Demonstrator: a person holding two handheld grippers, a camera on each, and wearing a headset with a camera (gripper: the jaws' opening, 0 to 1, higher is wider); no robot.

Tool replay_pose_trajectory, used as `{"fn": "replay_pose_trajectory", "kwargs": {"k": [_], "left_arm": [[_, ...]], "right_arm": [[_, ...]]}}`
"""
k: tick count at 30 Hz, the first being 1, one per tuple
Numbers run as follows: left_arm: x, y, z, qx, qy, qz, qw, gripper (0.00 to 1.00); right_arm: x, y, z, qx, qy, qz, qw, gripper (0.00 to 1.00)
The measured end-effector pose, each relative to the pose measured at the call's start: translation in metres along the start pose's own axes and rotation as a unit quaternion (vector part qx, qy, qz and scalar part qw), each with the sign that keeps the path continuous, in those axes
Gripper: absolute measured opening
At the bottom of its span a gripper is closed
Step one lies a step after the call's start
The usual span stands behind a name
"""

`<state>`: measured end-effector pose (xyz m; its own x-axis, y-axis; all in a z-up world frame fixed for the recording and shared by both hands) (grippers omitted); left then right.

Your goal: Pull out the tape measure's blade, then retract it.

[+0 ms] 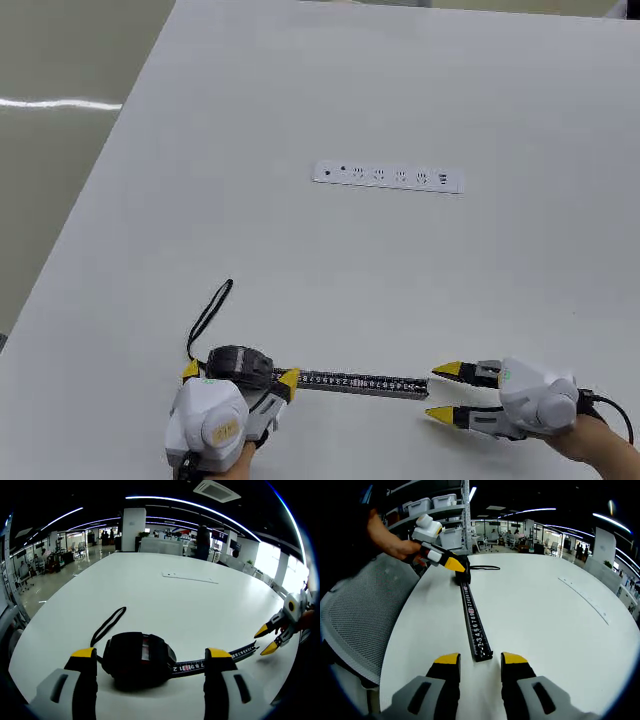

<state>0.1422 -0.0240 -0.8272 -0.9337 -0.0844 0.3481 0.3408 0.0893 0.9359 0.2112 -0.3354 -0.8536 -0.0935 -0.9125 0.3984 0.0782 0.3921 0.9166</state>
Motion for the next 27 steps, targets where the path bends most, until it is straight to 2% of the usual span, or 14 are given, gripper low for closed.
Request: {"fn": "replay_pose_trajectory", "kwargs": {"k": [9,14,22,27], "left_arm": [[-0.002,0.000,0.001,0.003,0.003,-0.005,1.0000,0.84],[-0.003,-0.001,0.002,0.001,0.005,-0.006,1.0000,0.84],[-0.003,-0.002,0.002,-0.004,0.007,-0.005,1.0000,0.82],[-0.005,-0.004,0.001,-0.003,0.009,-0.002,1.0000,0.81]], "right_arm": [[-0.006,-0.009,-0.006,-0.006,0.008,-0.002,0.9999,0.23],[-0.009,-0.009,-0.007,-0.008,0.016,-0.009,0.9998,0.22],[-0.015,-0.013,-0.007,-0.003,0.038,-0.012,0.9992,0.16],[-0.016,-0.015,-0.007,-0.002,0.038,-0.016,0.9992,0.14]]}}
Point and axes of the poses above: the centre of the closed fingertips' face, and the gripper's own axes: x roughly backward along the fingers, z roughly to its left, y roughly out of its top, the point moved 7 cm from there along x, roughly backward along the fingers, and after that the axes turned 15 degrees about -z, right-handed, at the moved point
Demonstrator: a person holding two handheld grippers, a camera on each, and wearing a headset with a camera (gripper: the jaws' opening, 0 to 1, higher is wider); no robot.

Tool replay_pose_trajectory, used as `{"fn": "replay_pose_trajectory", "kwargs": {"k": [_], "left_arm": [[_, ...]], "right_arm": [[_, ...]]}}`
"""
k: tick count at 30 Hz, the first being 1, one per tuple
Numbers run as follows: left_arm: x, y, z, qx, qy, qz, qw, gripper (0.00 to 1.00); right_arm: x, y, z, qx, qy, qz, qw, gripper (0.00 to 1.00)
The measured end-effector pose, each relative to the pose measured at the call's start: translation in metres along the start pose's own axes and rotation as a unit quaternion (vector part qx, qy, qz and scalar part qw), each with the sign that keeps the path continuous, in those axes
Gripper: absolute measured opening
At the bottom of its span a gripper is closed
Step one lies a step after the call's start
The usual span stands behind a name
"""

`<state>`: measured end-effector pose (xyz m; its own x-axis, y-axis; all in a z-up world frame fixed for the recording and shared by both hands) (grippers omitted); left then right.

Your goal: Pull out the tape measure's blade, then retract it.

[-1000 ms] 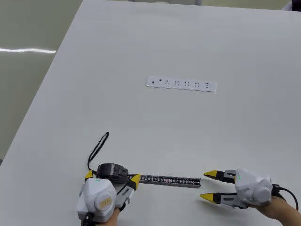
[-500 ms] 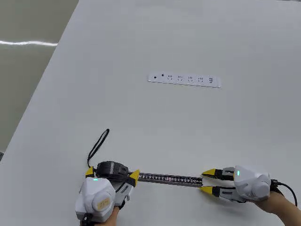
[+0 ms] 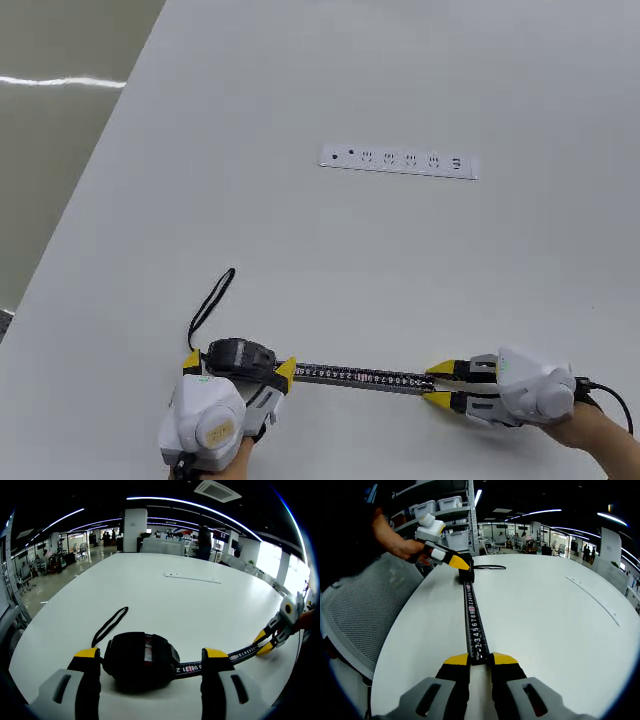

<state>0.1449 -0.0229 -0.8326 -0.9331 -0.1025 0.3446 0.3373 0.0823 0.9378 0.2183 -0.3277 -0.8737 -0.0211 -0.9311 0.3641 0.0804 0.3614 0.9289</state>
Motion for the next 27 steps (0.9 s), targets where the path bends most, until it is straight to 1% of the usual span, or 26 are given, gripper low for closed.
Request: {"fn": "replay_pose_trajectory", "kwargs": {"k": [4,8,11,13,16,23,27], "left_arm": [[-0.0009,-0.0016,-0.0012,0.005,0.005,0.003,1.0000,0.80],[-0.0024,-0.0015,-0.0010,0.010,0.016,0.002,0.9998,0.79],[-0.0026,-0.0028,0.0020,0.024,0.031,0.004,0.9992,0.77],[-0.0022,-0.0034,0.0030,0.027,0.035,0.006,0.9990,0.75],[-0.0014,-0.0054,0.0041,0.032,0.042,0.007,0.9986,0.75],[-0.0021,-0.0066,0.0055,0.027,0.052,0.011,0.9982,0.72],[-0.0034,-0.0035,0.0048,0.017,0.056,0.005,0.9983,0.71]], "right_arm": [[0.0002,0.0004,0.0001,0.002,-0.001,-0.001,1.0000,0.13],[0.0001,0.0011,0.0005,0.003,-0.003,0.000,1.0000,0.13],[0.0000,0.0009,0.0002,0.005,-0.006,0.002,1.0000,0.13],[0.0001,0.0030,0.0007,0.007,-0.007,0.003,0.9999,0.13],[-0.0002,0.0015,0.0003,0.007,-0.008,0.003,0.9999,0.13],[0.0003,0.0013,0.0007,0.006,-0.012,0.003,0.9999,0.13],[0.0003,0.0011,0.0014,0.006,-0.015,0.003,0.9999,0.13]]}}
Point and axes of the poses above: the centre of the closed fingertips' face, and the gripper's own axes: x roughly backward along the fingers, z roughly to its left, y roughly out of its top, the point moved 7 cm from there along x, roughly backward along the fingers, and after that the axes turned 15 degrees about -z, right-handed, at the moved point
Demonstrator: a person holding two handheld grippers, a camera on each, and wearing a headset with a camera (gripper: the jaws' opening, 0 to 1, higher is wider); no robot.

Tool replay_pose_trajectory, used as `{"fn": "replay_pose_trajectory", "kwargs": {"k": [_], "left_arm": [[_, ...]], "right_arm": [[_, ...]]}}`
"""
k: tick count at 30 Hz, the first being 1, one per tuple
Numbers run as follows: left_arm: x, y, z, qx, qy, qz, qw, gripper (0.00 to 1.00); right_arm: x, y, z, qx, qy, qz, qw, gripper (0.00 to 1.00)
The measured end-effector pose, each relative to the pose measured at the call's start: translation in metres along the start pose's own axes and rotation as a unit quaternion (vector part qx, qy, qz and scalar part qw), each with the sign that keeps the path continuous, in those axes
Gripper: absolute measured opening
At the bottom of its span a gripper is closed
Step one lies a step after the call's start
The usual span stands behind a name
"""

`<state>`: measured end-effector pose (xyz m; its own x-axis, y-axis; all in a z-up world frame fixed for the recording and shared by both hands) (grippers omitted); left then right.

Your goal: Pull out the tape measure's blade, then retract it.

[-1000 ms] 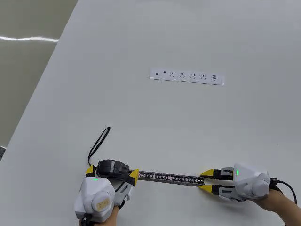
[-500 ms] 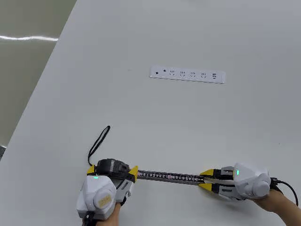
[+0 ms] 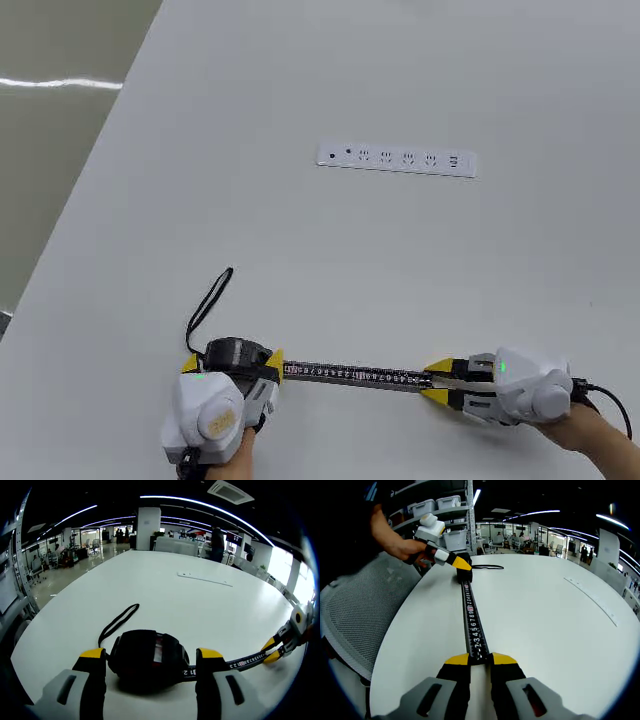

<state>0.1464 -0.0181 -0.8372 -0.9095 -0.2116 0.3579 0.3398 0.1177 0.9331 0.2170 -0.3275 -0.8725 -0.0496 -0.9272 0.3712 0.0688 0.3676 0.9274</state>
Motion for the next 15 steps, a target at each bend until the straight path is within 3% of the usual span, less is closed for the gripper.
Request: {"fn": "replay_pose_trajectory", "kwargs": {"k": [5,15], "left_arm": [[-0.0022,-0.0036,0.0016,-0.017,0.008,0.013,0.9997,0.65],[-0.0039,-0.0055,0.0012,-0.004,0.019,0.014,0.9997,0.65]], "right_arm": [[0.0000,0.0008,0.0001,-0.001,-0.002,-0.001,1.0000,0.13],[-0.0001,0.0009,0.0008,-0.001,-0.004,-0.002,1.0000,0.13]]}}
Point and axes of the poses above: the centre of the closed fingertips' face, and the gripper's own axes: x roughly backward along the fingers, z roughly to its left, y roughly out of its top, the point moved 7 cm from there along x, roughly backward along the fingers, and after that the axes turned 15 degrees about -z, right-handed, at the moved point
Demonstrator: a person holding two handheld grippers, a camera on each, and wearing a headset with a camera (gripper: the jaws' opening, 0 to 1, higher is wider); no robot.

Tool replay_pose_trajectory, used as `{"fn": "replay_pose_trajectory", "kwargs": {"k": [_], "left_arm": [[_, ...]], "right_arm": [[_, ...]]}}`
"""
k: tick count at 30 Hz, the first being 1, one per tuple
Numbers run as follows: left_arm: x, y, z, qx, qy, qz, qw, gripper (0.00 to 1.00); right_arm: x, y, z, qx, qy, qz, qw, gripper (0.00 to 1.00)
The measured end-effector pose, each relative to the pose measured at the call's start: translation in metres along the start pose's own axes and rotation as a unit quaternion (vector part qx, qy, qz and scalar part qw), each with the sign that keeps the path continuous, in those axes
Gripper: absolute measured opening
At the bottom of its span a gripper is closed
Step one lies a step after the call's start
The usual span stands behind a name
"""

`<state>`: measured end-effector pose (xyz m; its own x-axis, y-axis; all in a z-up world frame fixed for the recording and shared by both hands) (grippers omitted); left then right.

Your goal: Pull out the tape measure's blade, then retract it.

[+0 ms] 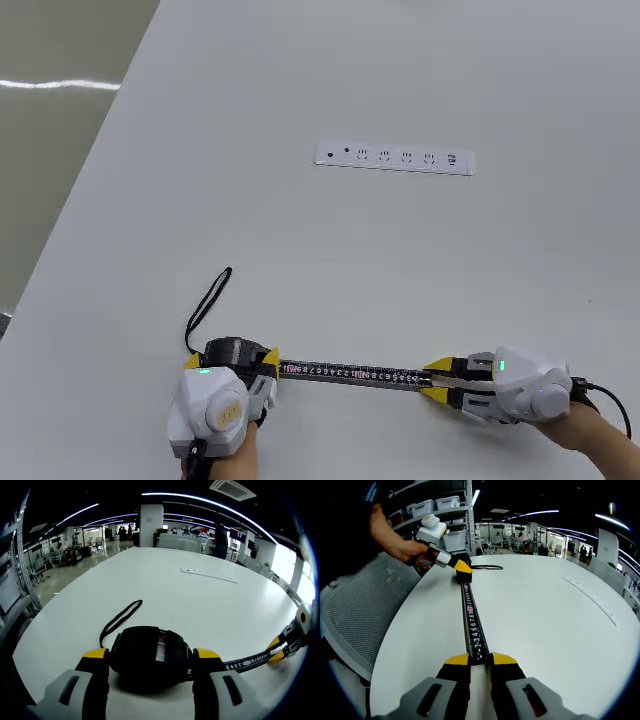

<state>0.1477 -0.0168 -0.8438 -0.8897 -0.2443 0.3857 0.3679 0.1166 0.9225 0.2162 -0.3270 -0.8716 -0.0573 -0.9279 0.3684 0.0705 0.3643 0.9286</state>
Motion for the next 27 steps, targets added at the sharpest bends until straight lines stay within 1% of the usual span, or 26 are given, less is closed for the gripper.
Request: {"fn": "replay_pose_trajectory", "kwargs": {"k": [6,10,16,27], "left_arm": [[-0.0003,-0.0011,0.0003,0.018,0.006,0.005,0.9998,0.66],[-0.0009,-0.0022,0.0005,0.017,0.008,0.006,0.9998,0.65],[0.0003,-0.0005,0.0002,0.019,0.008,0.009,0.9997,0.64],[0.0000,-0.0019,0.0003,0.019,0.007,0.003,0.9998,0.63]], "right_arm": [[0.0004,-0.0003,0.0001,0.000,0.001,0.000,1.0000,0.13],[0.0007,-0.0004,-0.0001,0.000,0.000,0.000,1.0000,0.13],[0.0008,0.0005,0.0005,0.001,-0.001,0.002,1.0000,0.13],[0.0011,0.0023,0.0006,0.004,-0.002,0.002,1.0000,0.13]]}}
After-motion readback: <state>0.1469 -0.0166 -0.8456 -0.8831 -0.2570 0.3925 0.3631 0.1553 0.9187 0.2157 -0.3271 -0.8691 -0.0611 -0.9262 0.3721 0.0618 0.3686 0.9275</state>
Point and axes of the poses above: the centre of the closed fingertips' face, and the gripper's own axes: x roughly backward along the fingers, z roughly to its left, y roughly out of its top, the point moved 7 cm from there along x, roughly backward along the fingers, and after that the axes turned 15 degrees about -z, right-handed, at the moved point
